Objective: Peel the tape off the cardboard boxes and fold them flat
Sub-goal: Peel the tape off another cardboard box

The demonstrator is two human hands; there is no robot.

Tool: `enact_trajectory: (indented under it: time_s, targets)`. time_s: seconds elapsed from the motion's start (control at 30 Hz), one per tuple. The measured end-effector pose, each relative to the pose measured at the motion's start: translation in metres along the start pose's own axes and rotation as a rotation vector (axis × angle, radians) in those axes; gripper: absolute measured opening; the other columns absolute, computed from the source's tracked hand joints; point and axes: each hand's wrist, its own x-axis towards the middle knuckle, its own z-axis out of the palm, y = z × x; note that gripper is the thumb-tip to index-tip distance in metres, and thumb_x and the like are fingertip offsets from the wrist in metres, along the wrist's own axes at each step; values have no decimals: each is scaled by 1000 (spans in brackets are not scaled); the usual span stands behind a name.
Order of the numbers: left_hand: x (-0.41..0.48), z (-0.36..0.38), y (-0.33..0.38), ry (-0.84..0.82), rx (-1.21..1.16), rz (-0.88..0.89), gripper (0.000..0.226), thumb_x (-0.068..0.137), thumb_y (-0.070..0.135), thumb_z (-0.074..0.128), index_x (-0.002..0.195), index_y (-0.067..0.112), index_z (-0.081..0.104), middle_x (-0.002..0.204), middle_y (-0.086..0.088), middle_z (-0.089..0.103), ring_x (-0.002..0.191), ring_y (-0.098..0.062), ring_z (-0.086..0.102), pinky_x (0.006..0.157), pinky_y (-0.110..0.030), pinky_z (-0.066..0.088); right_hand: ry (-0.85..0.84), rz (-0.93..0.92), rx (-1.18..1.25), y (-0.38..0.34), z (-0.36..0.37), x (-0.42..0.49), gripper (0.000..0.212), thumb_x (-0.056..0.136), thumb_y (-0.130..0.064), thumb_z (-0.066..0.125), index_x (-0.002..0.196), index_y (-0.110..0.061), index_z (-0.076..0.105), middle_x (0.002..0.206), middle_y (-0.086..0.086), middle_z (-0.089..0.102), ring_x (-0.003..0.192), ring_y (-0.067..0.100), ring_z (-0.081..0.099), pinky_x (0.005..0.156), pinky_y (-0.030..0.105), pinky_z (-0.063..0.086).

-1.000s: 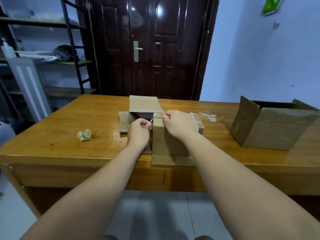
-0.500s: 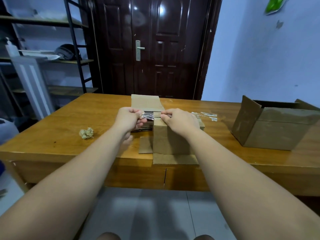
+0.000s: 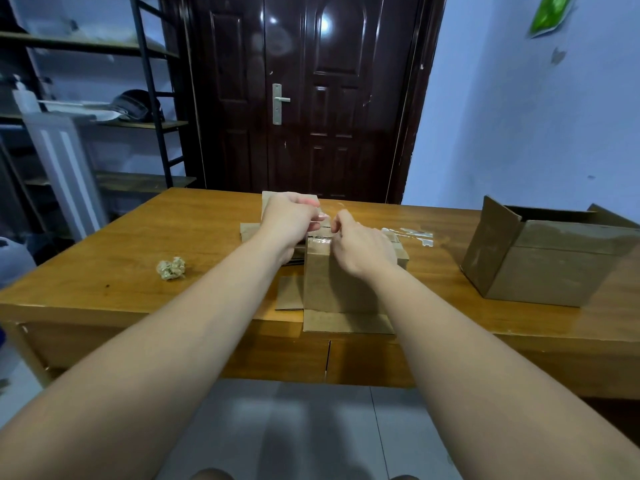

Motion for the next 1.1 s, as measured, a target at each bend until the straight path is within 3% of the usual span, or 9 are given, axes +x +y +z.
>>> enact_trajectory:
  time_s: [0.07,0.17,0.3,0.37,0.47,0.53,0.67,1.0,1.1]
  targets:
    - [0,-1,1,-19,1,1,15,90,3,56,101,11,63,90,-7,70,72,-14,67,64,-22,53,-47,-3,43,0,-4,-1,15,97,-36,34,103,-24,42,101,3,60,98,27,53,96,43,37]
    - [-4,2,5,-84,187,91,15,88,6,59,99,15,63,82,-4,69,74,-14,68,58,-24,55,-94,-2,64,-3,-9,-2,38,95,-52,36,119,-25,49,119,2,62,116,27,53,104,47,38]
    - [-10,7,-1,-138,473,308,32,89,12,60,118,24,56,75,3,66,75,-16,67,72,-37,60,-71,-17,62,0,-7,-1,29,99,-37,39,122,-30,56,114,0,66,112,24,57,101,43,40]
    - [-11,7,-10,-88,419,373,48,92,10,56,135,26,41,85,9,65,78,-6,62,77,-31,57,-88,-21,95,3,-6,3,25,101,-38,37,100,-28,60,98,-2,67,97,23,61,91,41,46]
    - [-5,2,-25,72,279,317,56,94,5,50,142,25,32,126,4,52,101,-7,53,86,-26,51,-103,8,149,6,-7,9,34,100,-44,37,80,-25,57,84,-3,62,88,23,59,83,42,48]
    - [0,0,-39,-44,333,239,49,97,8,47,143,22,37,142,0,44,122,-14,47,101,-27,41,-95,18,172,8,-6,11,35,100,-43,39,74,-25,55,78,-4,58,88,24,59,80,41,46]
    - [-5,0,-64,-182,399,270,40,103,20,30,140,19,45,149,2,39,135,-9,33,102,-17,20,-98,55,188,9,-5,11,36,99,-43,39,70,-26,54,81,-2,60,89,25,59,79,39,45]
    - [-4,9,-75,-82,263,266,40,102,18,31,137,20,50,149,5,40,135,-7,33,103,-17,21,-20,169,340,6,-7,10,30,88,-30,46,62,-22,58,113,-2,67,103,25,57,93,42,47]
    - [-4,10,-77,-88,229,244,39,102,19,30,135,21,52,149,6,39,136,-7,32,103,-19,21,35,206,463,6,-8,9,31,84,-25,48,56,-20,58,98,-1,69,99,25,57,89,39,46]
